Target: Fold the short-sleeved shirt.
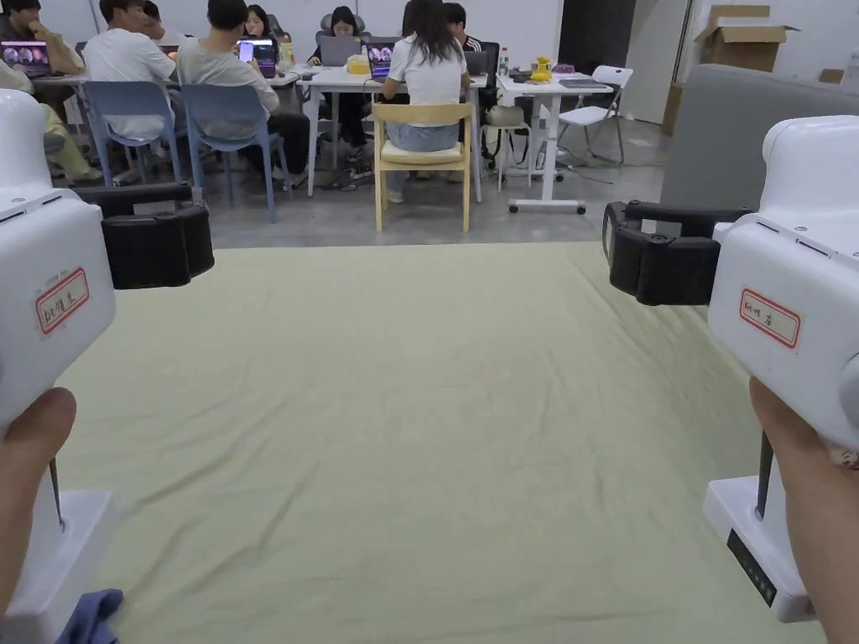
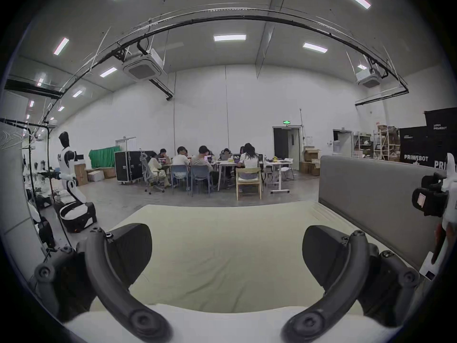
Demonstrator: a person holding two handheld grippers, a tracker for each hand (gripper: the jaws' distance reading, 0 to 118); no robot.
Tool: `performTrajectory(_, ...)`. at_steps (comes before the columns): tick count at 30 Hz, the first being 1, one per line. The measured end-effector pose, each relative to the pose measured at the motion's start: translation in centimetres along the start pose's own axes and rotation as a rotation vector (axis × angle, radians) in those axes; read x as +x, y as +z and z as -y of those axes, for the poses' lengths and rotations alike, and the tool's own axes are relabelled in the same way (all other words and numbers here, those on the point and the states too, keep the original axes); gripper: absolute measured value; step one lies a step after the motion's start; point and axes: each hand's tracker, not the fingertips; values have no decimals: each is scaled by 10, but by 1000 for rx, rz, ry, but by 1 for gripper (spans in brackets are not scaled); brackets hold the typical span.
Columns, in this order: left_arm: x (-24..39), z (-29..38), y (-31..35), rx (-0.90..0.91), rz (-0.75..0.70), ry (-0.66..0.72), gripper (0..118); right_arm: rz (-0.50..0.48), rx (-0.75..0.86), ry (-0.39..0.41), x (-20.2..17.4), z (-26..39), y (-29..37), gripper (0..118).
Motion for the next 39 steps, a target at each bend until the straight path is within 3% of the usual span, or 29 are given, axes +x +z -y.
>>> performTrajectory(39,-22,17,-4,-41,7,28,118,-36,-37,36,-27,10,-9,118)
